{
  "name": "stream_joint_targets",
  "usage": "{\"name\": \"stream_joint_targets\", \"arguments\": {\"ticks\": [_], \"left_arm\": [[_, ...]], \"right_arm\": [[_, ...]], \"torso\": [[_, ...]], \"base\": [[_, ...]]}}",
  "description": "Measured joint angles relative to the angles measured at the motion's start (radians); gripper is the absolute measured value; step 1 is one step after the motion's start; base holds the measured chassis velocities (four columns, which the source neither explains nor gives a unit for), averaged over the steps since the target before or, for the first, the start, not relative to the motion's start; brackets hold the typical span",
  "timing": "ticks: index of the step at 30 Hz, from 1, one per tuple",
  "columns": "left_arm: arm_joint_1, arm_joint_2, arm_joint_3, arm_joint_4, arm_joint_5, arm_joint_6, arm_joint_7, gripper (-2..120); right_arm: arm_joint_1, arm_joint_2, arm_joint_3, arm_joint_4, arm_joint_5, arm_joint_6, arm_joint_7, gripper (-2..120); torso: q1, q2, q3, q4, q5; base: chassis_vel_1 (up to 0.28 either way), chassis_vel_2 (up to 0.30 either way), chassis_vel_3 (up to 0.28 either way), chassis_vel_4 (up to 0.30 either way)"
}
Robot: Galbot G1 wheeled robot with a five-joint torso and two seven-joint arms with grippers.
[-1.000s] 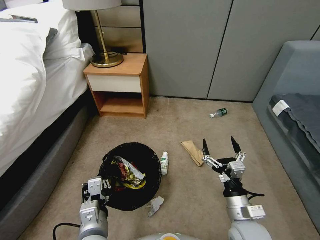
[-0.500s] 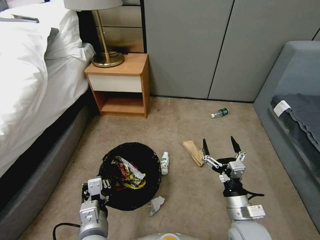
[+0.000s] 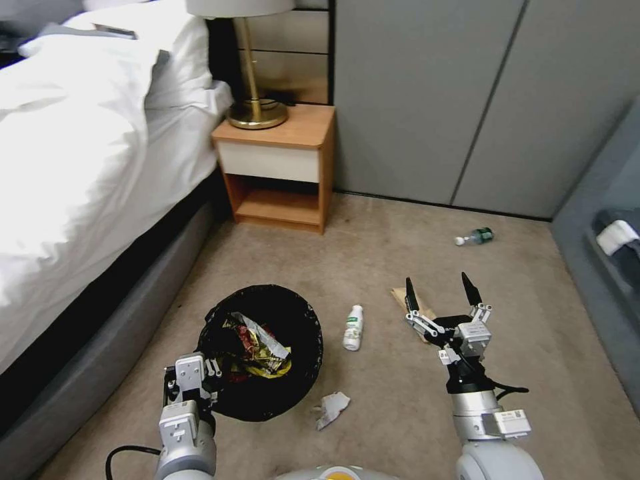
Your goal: Pick up the trash bin, then pick up the garbage from the floor and place it into the trash bin.
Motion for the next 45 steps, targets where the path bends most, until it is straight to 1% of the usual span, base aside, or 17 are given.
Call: {"name": "stream_joint_targets", "arguments": {"ticks": [12,16,45], "left_arm": [[0.0,0.0,0.0,0.0,0.0,0.0,0.0,1],[0.0,0.0,0.0,0.0,0.0,0.0,0.0,1],[0.0,0.0,0.0,0.0,0.0,0.0,0.0,1]], "right_arm": [[0.0,0.0,0.0,0.0,0.0,0.0,0.0,100],[0.0,0.0,0.0,0.0,0.0,0.0,0.0,100],[0.0,0.0,0.0,0.0,0.0,0.0,0.0,100]], "torso": [[0.0,0.0,0.0,0.0002,0.0],[0.0,0.0,0.0,-0.0003,0.0],[0.0,0.0,0.0,0.0,0.0]], "base": [[0.089,0.084,0.102,0.086],[0.0,0.0,0.0,0.0],[0.0,0.0,0.0,0.0]]}}
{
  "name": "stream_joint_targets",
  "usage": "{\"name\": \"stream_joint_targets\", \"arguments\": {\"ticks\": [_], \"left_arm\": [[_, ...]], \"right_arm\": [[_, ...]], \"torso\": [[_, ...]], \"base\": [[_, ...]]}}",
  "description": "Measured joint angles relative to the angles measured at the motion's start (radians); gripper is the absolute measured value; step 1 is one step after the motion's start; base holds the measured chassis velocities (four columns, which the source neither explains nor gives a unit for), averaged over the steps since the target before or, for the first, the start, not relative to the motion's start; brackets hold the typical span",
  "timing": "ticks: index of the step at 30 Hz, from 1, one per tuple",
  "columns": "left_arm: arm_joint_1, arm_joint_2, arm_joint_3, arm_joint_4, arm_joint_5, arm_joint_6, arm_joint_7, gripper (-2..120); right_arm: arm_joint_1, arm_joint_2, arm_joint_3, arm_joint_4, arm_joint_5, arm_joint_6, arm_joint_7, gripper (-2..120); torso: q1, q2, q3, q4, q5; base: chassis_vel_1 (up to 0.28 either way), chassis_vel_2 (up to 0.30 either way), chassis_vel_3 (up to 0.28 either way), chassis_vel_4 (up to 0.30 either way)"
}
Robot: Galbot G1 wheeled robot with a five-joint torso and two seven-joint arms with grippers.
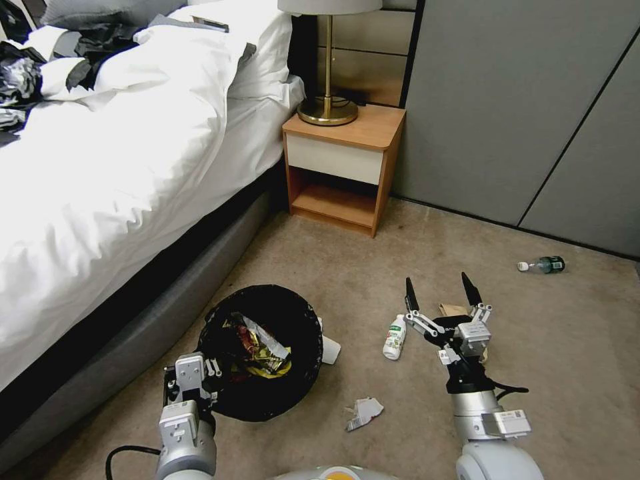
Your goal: Pick up the trash bin, then pick up the garbage from the floor and place it into the trash bin.
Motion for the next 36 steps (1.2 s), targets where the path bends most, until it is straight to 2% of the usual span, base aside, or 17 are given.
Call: {"name": "stream_joint_targets", "arguments": {"ticks": [17,21,23,24,26,29,30,31,34,36], "left_arm": [[0.0,0.0,0.0,0.0,0.0,0.0,0.0,1],[0.0,0.0,0.0,0.0,0.0,0.0,0.0,1],[0.0,0.0,0.0,0.0,0.0,0.0,0.0,1],[0.0,0.0,0.0,0.0,0.0,0.0,0.0,1],[0.0,0.0,0.0,0.0,0.0,0.0,0.0,1],[0.0,0.0,0.0,0.0,0.0,0.0,0.0,1],[0.0,0.0,0.0,0.0,0.0,0.0,0.0,1],[0.0,0.0,0.0,0.0,0.0,0.0,0.0,1],[0.0,0.0,0.0,0.0,0.0,0.0,0.0,1],[0.0,0.0,0.0,0.0,0.0,0.0,0.0,1]], "right_arm": [[0.0,0.0,0.0,0.0,0.0,0.0,0.0,100],[0.018,-0.015,-0.02,-0.002,0.007,-0.014,0.006,100],[0.111,-0.083,-0.117,-0.016,0.043,-0.094,0.033,100],[0.111,-0.083,-0.117,-0.016,0.043,-0.094,0.033,100],[0.19,-0.142,-0.2,-0.029,0.075,-0.163,0.056,100],[0.226,-0.17,-0.236,-0.034,0.091,-0.192,0.061,100],[0.244,-0.184,-0.247,-0.04,0.101,-0.202,0.044,100],[0.27,-0.239,-0.271,-0.083,0.122,-0.221,-0.031,100],[0.281,-0.26,-0.285,-0.112,0.123,-0.221,-0.052,100],[0.3,-0.304,-0.316,-0.165,0.122,-0.229,-0.094,100]], "torso": [[0.0,0.0,0.0,0.0,0.0],[0.0,0.0,0.0,-0.0007,-0.0001],[0.0,0.0,0.0,0.0001,0.0002],[0.0,0.0,0.0,0.0001,0.0002],[0.0,0.0,0.0,0.0005,0.0002],[0.0,0.0,0.0,0.0011,0.0001],[0.0,0.0,0.0,0.0003,0.0],[0.0,0.0,0.0,-0.0002,0.0],[0.0,0.0,0.0,-0.0002,0.0],[0.0,0.0,0.0,0.0,0.0001]], "base": [[0.0,0.0,0.0,0.0],[0.0,0.0,0.0,0.0],[0.0,0.0,0.0,0.0],[0.0,0.0,0.0,0.0],[0.0,0.0,0.0,0.0],[0.0,0.0,0.0,0.0],[0.0,0.0,0.0,0.0],[0.0,0.0,0.0,0.0],[0.0,0.0,0.0,0.0],[0.0,0.0,0.0,0.0]]}}
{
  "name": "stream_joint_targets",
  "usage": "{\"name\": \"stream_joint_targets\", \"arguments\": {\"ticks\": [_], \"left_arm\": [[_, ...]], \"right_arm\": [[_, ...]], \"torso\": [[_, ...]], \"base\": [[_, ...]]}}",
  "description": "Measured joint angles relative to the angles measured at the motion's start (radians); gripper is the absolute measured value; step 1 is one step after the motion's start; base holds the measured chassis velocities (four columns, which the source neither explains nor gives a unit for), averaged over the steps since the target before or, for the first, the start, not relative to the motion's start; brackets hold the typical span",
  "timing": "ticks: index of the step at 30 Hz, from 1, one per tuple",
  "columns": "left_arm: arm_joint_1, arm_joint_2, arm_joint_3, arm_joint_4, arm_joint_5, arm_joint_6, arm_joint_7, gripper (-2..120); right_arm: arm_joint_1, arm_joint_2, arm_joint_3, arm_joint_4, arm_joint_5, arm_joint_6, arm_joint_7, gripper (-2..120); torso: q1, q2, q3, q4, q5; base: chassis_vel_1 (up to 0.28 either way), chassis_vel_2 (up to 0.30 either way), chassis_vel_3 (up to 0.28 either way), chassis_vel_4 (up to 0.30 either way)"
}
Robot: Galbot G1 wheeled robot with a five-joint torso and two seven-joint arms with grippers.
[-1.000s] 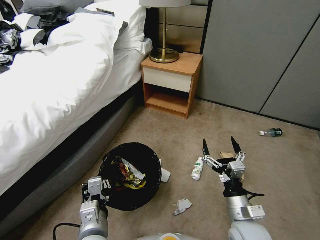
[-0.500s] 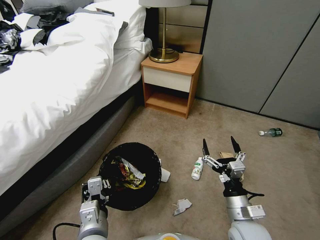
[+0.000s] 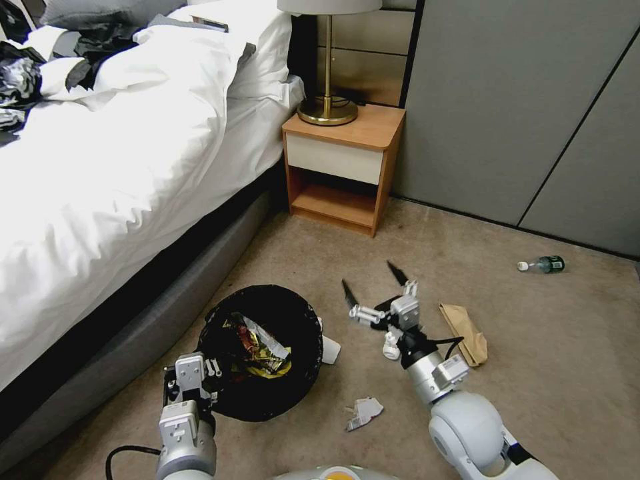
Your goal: Pick up the trash bin, then pick up the garbage from the floor and place it into the trash bin.
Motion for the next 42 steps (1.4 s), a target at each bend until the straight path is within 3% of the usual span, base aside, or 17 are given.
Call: {"name": "stream_joint_targets", "arguments": {"ticks": [9,21,35,42], "left_arm": [[0.0,0.0,0.0,0.0,0.0,0.0,0.0,1],[0.0,0.0,0.0,0.0,0.0,0.0,0.0,1],[0.0,0.0,0.0,0.0,0.0,0.0,0.0,1],[0.0,0.0,0.0,0.0,0.0,0.0,0.0,1]], "right_arm": [[0.029,-0.092,-0.065,-0.114,0.052,-0.067,-0.142,100],[0.037,-0.151,-0.075,-0.235,0.046,-0.066,-0.27,100],[0.114,-0.142,-0.085,-0.42,-0.034,-0.022,-0.477,100],[0.185,-0.105,-0.109,-0.52,-0.084,-0.003,-0.497,100]], "torso": [[0.0,0.0,0.0,0.0,-0.0001],[0.0,0.0,0.0,-0.0001,-0.0001],[0.0,0.0,0.0,0.0,-0.0002],[0.0,0.0,0.0,0.0002,-0.0002]], "base": [[0.0,0.0,0.0,0.0],[0.0,0.0,0.0,0.0],[0.0,0.0,0.0,0.0],[0.0,0.0,0.0,0.0]]}}
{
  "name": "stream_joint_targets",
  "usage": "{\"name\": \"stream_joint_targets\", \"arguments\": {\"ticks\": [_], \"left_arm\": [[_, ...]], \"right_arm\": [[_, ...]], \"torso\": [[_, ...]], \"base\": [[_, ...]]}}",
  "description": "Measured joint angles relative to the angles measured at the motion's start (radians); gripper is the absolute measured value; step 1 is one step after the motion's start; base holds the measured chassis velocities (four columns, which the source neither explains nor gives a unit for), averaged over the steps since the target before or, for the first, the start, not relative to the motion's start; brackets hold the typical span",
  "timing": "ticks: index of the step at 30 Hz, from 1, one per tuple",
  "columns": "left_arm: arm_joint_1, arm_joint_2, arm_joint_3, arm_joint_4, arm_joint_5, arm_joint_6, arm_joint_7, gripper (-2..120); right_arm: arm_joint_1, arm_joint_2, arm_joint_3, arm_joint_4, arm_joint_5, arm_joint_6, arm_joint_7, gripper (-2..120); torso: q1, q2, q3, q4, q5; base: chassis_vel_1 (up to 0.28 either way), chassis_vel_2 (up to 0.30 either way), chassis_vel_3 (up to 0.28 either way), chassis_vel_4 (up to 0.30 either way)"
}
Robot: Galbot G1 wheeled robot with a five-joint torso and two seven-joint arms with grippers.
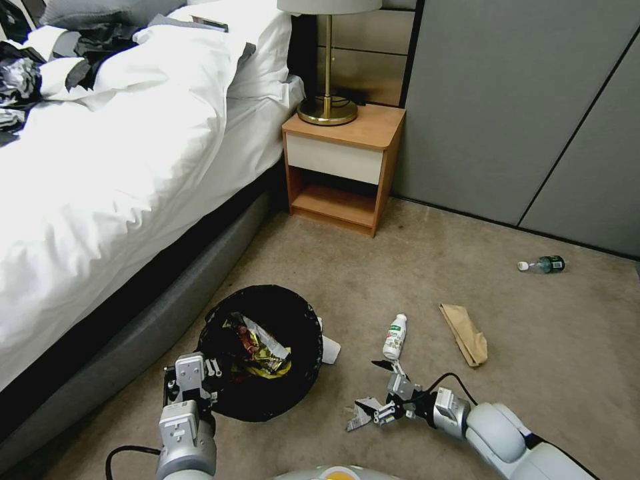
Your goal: Pick up the trash bin, then pick up the garbage from the floor and place it into the trash bin.
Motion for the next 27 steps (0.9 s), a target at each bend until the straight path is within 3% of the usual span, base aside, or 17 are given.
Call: {"name": "stream_joint_targets", "arguments": {"ticks": [12,27], "left_arm": [[0.0,0.0,0.0,0.0,0.0,0.0,0.0,1],[0.0,0.0,0.0,0.0,0.0,0.0,0.0,1]], "right_arm": [[0.04,0.038,-0.019,-0.122,-0.031,0.007,0.009,100],[0.044,0.051,-0.049,-0.129,-0.084,0.037,-0.031,100]], "torso": [[0.0,0.0,0.0,-0.0002,0.0001],[0.0,0.0,0.0,-0.0001,0.0001]], "base": [[0.0,0.0,0.0,0.0],[0.0,0.0,0.0,0.0]]}}
